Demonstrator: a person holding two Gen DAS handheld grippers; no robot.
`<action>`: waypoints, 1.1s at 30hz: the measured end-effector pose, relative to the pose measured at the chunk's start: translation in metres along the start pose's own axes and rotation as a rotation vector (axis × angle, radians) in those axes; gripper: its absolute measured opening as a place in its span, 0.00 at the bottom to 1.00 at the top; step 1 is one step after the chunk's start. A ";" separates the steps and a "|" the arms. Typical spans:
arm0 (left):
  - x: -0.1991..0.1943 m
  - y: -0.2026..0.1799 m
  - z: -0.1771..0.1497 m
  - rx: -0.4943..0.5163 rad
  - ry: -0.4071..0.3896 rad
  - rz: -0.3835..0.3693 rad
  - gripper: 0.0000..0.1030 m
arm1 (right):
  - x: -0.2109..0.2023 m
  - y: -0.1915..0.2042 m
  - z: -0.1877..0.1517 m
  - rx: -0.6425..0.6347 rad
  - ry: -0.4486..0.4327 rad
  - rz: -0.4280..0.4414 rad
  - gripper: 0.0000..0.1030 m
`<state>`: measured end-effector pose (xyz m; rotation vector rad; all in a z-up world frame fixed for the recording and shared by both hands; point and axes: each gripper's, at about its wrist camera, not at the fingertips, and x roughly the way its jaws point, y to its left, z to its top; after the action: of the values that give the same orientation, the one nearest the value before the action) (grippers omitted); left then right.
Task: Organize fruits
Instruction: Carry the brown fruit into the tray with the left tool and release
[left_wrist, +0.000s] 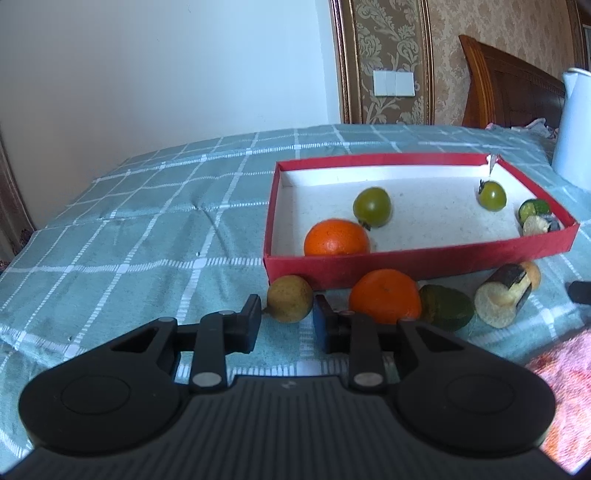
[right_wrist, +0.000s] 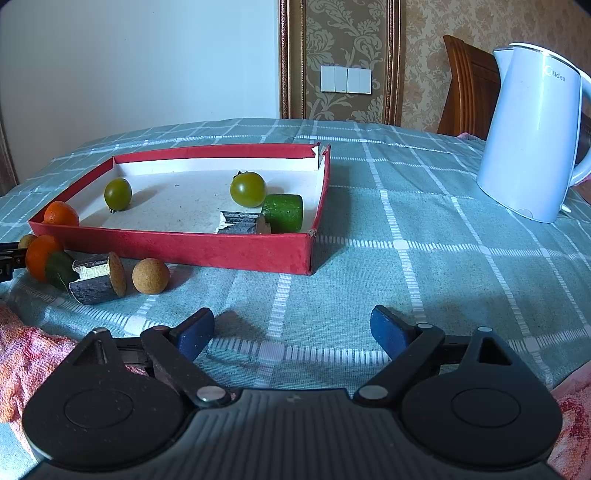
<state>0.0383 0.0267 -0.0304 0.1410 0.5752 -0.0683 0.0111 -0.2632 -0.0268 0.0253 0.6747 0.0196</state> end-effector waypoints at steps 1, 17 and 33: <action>-0.002 0.000 0.002 0.002 -0.005 -0.001 0.26 | 0.000 0.000 0.000 0.000 0.000 0.000 0.89; 0.018 0.003 0.060 -0.021 -0.065 -0.040 0.26 | 0.000 0.000 0.000 0.000 0.000 0.000 0.90; 0.123 -0.002 0.093 -0.066 0.086 -0.078 0.26 | 0.001 0.002 0.000 -0.001 0.001 0.001 0.91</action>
<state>0.1906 0.0073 -0.0209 0.0577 0.6682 -0.1192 0.0121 -0.2615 -0.0272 0.0248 0.6755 0.0206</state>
